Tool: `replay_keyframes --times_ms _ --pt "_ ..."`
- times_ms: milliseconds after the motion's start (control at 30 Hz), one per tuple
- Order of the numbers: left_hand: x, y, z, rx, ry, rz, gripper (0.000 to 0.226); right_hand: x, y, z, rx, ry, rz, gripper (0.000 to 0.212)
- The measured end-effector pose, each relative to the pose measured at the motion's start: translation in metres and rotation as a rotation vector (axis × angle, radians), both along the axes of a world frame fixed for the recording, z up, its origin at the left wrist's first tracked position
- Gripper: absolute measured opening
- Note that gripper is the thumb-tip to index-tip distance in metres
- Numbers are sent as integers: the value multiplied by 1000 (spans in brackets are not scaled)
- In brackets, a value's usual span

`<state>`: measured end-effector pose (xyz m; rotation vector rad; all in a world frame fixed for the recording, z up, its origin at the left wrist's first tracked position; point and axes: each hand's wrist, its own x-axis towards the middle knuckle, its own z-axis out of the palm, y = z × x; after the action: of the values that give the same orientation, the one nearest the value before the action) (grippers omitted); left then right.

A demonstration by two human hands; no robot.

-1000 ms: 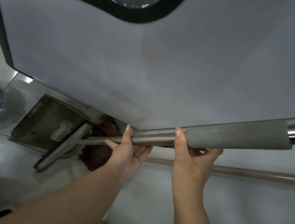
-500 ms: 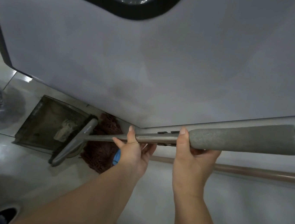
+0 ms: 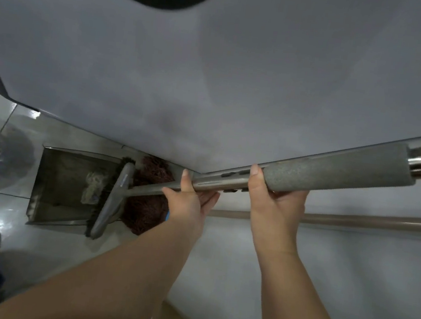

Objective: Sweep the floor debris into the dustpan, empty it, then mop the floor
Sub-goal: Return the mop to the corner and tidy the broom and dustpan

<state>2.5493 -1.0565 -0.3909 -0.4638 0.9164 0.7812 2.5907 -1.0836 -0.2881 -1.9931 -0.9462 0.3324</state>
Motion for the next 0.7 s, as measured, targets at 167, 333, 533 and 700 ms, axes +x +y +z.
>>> replay_keyframes --times_ms 167,333,533,700 --pt "-4 1 -10 53 81 -227 69 4 -4 2 -18 53 22 31" --pt "-19 5 -9 122 176 -400 51 -1 -6 4 -69 52 1 34" --pt "-29 11 5 88 236 -447 35 -11 -6 12 -139 44 -66 34" --pt "-28 14 8 123 282 -410 19 -16 -6 13 -149 26 -75 35"
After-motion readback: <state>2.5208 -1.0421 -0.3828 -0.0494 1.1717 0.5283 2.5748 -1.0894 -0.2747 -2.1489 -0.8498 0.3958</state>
